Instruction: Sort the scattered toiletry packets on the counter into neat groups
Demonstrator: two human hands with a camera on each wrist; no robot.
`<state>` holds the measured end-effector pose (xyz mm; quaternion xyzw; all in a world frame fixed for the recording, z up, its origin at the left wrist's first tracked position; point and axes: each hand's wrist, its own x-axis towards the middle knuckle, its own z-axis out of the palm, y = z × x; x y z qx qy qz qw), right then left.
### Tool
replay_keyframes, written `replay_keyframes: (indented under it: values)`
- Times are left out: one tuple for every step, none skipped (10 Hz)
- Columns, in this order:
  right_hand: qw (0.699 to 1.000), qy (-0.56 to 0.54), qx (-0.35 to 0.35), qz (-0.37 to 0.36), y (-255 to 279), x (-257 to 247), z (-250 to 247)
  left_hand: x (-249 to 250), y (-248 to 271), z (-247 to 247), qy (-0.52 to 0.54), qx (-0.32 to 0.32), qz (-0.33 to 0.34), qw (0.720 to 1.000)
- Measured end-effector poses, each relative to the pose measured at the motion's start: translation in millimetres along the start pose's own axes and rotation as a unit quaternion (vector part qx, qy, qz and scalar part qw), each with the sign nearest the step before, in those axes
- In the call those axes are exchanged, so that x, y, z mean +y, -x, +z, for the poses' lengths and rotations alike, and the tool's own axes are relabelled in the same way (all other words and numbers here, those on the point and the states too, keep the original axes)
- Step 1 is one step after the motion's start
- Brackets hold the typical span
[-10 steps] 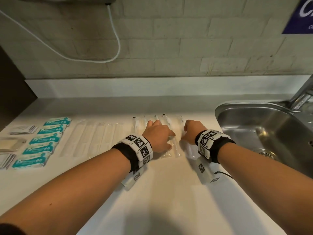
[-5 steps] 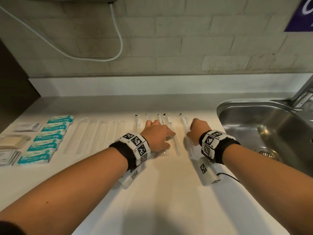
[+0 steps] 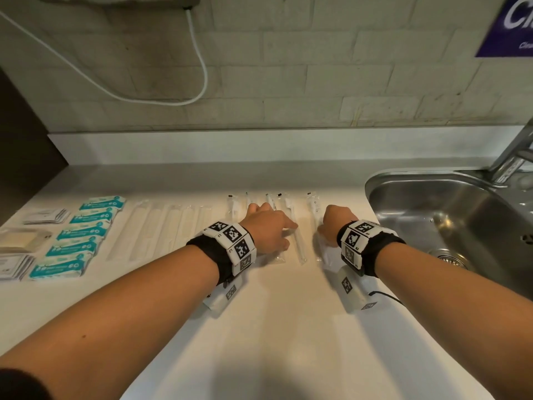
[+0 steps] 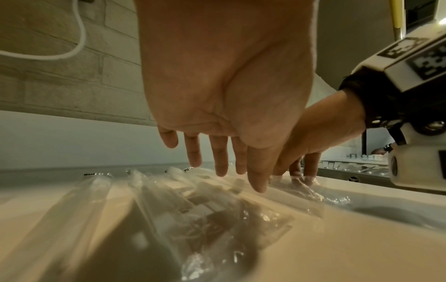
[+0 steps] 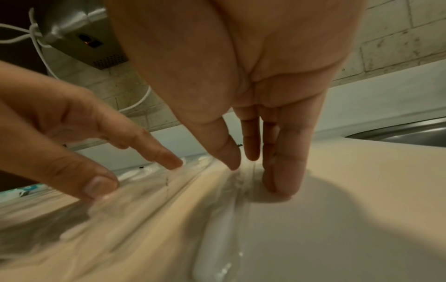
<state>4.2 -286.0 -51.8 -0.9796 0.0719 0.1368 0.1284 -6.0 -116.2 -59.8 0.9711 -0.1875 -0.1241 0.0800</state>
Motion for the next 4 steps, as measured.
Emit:
replay_keyframes:
  values:
    - [1.000,0.001,-0.004,-0.004,0.9,-0.8,0.2,1.4,2.4,-3.0,-0.001,0.011,0.008,1.000]
    - [1.000,-0.010,-0.001,-0.003,1.9,-0.9,0.9,-1.7,2.7,-5.3,-0.005,0.021,0.004,1.000]
    - [1.000,-0.013,0.004,-0.007,3.8,-2.3,1.3,-1.7,8.9,-9.6,-0.002,0.023,-0.009,1.000]
    - [0.999,-0.019,0.021,-0.033,3.9,-5.1,4.7,-5.8,8.9,-6.1,-0.020,0.003,-0.021,1.000]
